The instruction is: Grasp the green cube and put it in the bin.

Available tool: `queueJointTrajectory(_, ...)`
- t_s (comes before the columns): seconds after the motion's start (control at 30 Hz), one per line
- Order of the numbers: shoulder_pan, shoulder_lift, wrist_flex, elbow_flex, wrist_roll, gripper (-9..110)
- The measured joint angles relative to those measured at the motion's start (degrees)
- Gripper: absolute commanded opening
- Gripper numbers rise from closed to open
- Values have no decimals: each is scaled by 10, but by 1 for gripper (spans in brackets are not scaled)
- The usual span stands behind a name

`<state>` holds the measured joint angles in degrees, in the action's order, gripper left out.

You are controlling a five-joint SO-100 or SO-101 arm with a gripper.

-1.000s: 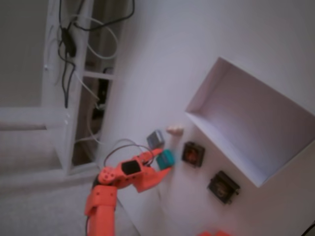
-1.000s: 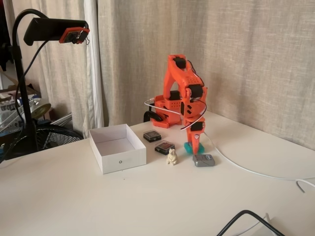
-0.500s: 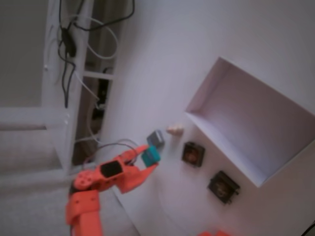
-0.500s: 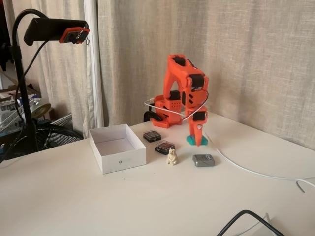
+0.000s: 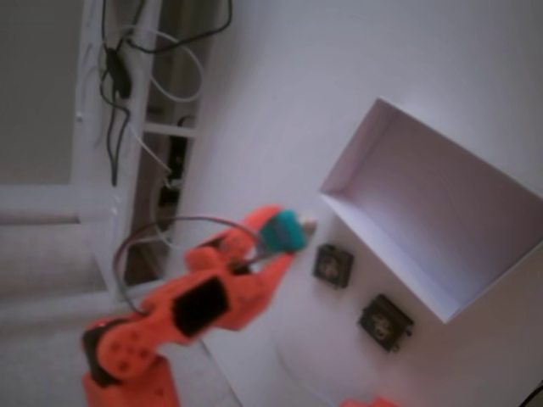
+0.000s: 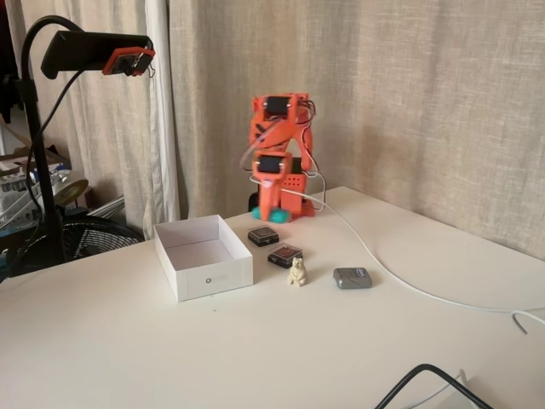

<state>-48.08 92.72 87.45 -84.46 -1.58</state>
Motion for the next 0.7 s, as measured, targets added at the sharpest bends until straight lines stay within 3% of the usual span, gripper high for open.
queueJointTrajectory(0.47, -201, -48, -63, 69, 5, -8)
queueJointTrajectory(0.7, -235, -89, -94, 69, 5, -8)
